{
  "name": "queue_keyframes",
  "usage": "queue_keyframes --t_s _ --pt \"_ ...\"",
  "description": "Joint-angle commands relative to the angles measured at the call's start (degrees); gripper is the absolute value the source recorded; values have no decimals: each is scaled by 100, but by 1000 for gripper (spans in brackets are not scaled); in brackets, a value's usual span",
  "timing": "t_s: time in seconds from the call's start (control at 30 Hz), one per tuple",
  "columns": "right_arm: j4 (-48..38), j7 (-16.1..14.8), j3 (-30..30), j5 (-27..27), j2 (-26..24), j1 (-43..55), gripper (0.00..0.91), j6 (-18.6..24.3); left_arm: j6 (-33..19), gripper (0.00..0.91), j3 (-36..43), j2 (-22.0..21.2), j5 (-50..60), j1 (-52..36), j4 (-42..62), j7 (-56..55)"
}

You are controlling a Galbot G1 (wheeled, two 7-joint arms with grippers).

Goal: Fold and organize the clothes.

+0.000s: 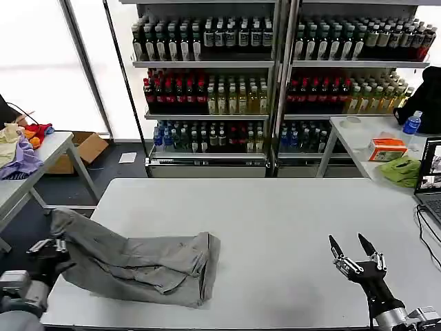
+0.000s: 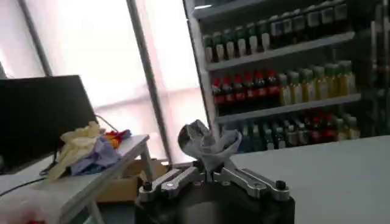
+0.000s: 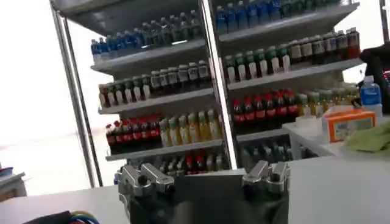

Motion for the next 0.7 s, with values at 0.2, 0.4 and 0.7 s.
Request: queue_keyframes --t_s 0.2,0.4,0.7 --pt "-112 -13 48 -89 270 -172 907 142 -220 10 3891 16 849 -852 -237 -559" --pt "-137 -14 21 -117 340 -137 907 159 -369 10 4080 -264 1269 -1028 583 -260" --pt "-222 31 -31 -123 414 -177 907 233 -256 907 4095 -898 1705 -1099 826 61"
